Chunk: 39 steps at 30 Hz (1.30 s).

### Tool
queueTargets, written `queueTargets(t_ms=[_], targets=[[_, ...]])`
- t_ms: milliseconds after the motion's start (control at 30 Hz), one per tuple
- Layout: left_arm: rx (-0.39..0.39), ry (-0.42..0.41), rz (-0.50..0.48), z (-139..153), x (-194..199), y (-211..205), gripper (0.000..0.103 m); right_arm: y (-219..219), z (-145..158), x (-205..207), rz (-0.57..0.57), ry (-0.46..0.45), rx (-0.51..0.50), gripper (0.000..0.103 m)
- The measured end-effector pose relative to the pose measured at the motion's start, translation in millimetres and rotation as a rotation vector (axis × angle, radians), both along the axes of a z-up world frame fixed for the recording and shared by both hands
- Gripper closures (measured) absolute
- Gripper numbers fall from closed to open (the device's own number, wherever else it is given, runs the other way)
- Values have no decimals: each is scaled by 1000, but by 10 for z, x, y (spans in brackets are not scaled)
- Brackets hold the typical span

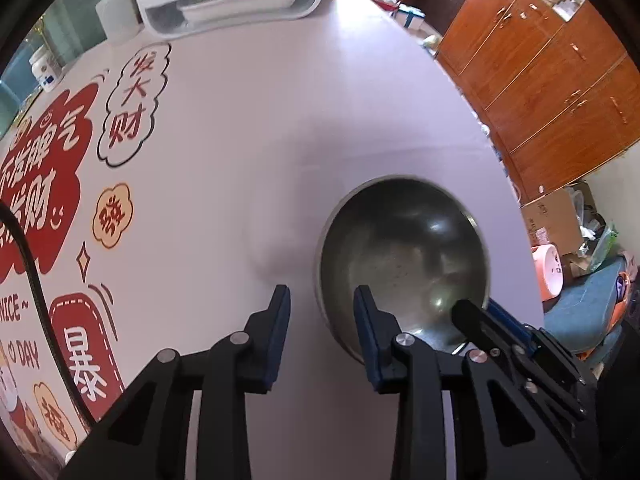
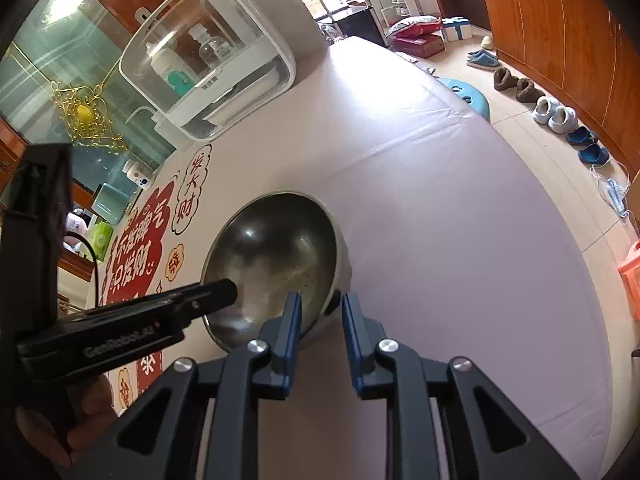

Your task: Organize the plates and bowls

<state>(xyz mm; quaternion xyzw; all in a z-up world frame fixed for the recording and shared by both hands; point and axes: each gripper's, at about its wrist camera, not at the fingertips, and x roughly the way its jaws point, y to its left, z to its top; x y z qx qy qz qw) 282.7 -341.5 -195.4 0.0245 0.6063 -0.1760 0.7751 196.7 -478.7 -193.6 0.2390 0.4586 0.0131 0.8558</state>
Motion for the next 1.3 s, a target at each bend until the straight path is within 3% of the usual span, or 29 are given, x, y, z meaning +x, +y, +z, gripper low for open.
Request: queueTargets(t_ms=[300,833,1300], targets=[[-11,19,-13,-36,-42,-25,92,22,9,2,16,7,-1,84],[-33,7,-6,132,-63,159,92,165,190,-70,31,-4,-23,85],[-68,-57,93,477,-352,813,92,641,538,-225,125,-81,-23,86]])
